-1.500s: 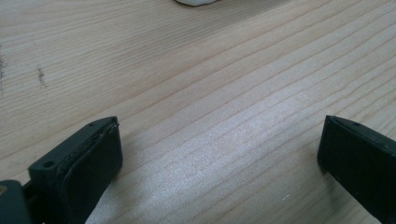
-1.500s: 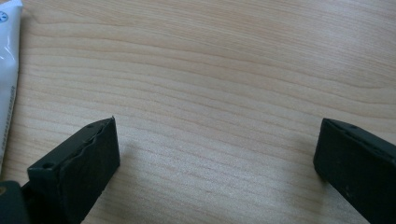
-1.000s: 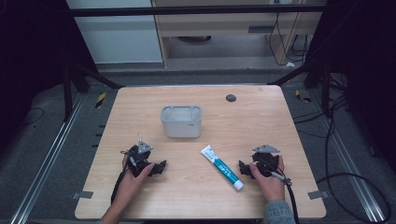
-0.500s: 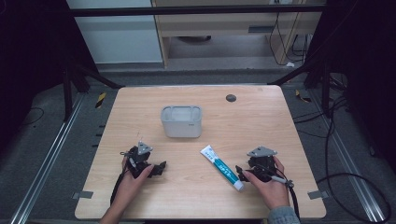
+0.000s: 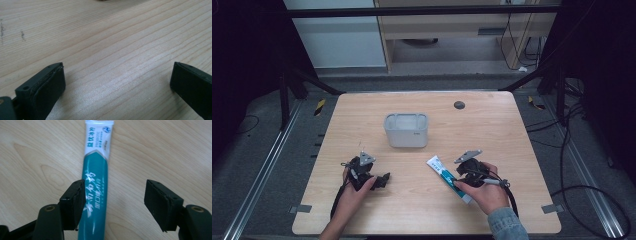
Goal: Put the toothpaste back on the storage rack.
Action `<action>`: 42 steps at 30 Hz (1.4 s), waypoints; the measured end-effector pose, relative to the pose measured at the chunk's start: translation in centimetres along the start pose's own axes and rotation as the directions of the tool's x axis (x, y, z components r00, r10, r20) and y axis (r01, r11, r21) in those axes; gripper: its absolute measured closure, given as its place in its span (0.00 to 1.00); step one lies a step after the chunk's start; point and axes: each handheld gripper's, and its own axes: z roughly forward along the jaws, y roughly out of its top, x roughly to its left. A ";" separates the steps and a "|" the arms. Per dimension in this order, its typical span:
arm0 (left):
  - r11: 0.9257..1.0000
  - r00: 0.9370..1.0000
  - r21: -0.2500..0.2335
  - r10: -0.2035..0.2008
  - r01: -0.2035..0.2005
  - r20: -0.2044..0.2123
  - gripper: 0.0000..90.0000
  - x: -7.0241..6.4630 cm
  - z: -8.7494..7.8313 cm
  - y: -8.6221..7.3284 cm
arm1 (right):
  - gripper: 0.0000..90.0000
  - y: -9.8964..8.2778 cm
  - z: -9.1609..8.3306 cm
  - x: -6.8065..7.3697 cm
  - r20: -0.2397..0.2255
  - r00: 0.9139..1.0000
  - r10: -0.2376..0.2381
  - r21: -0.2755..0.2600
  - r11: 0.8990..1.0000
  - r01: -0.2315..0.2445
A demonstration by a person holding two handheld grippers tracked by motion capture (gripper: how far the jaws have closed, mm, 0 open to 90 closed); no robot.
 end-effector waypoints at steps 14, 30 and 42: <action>1.000 1.000 0.000 0.001 -0.001 0.002 0.00 0.0 0.0 0.0 | 0.26 1.9 1.6 0.4 -0.023 1.000 0.001 0.067 0.998 0.001; 1.000 1.000 0.000 0.002 -0.002 0.002 0.00 0.0 0.0 0.0 | 0.42 3.5 3.9 1.0 -0.053 0.998 -0.031 0.117 0.992 0.037; 1.000 1.000 0.000 0.001 -0.001 0.002 0.00 0.0 0.1 0.1 | 0.45 4.2 5.1 1.0 -0.070 0.997 -0.022 0.162 0.986 0.033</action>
